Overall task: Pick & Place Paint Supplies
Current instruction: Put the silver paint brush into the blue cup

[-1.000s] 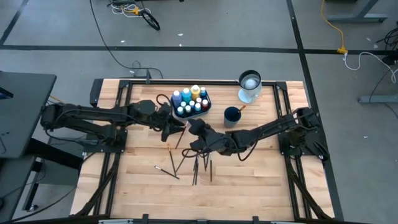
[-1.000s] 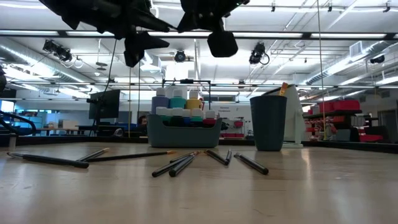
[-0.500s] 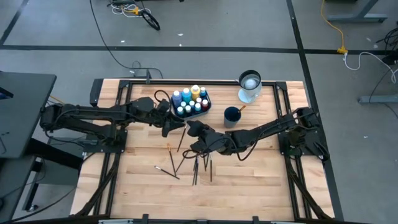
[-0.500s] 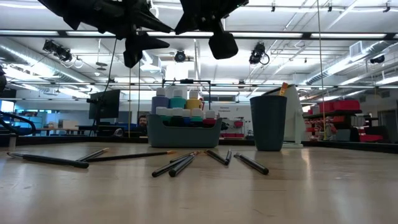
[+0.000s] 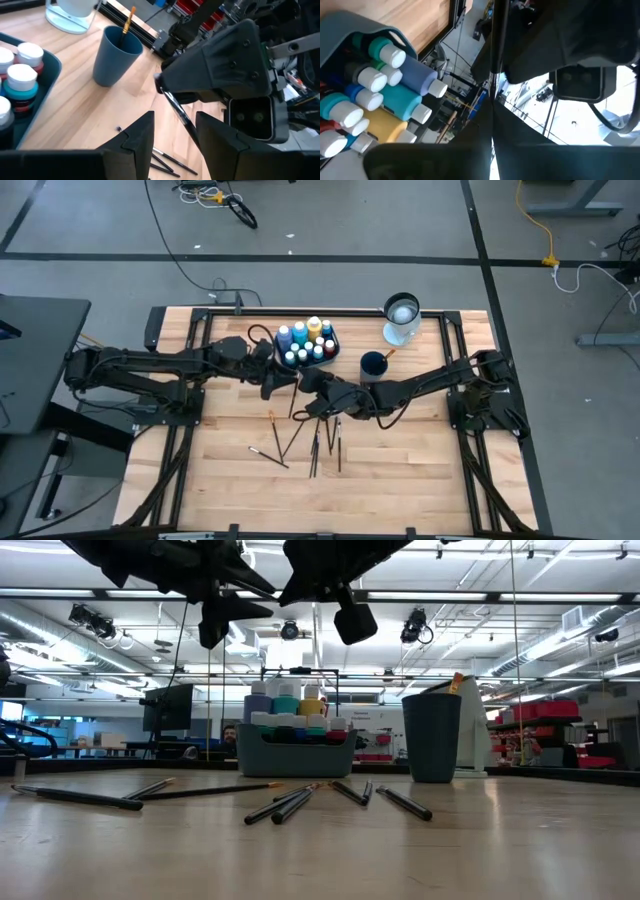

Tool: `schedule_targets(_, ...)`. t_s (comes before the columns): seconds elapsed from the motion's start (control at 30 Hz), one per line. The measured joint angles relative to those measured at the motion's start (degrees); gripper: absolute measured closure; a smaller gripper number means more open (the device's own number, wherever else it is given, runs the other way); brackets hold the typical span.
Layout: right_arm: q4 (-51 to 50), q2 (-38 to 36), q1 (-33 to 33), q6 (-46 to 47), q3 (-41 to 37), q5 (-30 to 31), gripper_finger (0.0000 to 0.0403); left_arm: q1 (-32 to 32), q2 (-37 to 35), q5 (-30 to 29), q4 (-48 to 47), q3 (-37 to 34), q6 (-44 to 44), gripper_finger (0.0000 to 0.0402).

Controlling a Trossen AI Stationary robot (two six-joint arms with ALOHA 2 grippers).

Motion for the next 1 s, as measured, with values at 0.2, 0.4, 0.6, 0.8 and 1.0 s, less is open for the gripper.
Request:
schedule_targets(0.2, 2.3, 0.0, -0.9, -1.3, 0.0, 0.1, 0.0403, 0.0, 0.0, 0.2, 0.1, 0.0, 0.0, 0.0249)
schedule_targets(0.4, 6.4, 0.1, -2.6, -1.5, 0.0, 0.4, 0.0403, 0.0, 0.0, -1.7, 0.0, 0.0, 0.5, 0.0256)
schedule_targets(0.6, 6.3, 0.1, -2.6, -1.5, 0.0, 0.2, 0.0403, 0.0, 0.0, -3.3, -0.6, 0.0, 2.9, 0.0332)
schedule_targets(0.8, 6.2, 0.0, -2.5, 1.8, 0.0, -1.1, 0.0382, 0.0, 0.1, -4.5, -1.0, 0.0, 4.7, 0.0382)
schedule_targets(1.0, 5.2, 0.0, -2.5, 10.3, 0.0, -1.3, 0.0344, 0.0, 0.1, -8.3, -2.3, 0.0, 6.6, 0.0368)
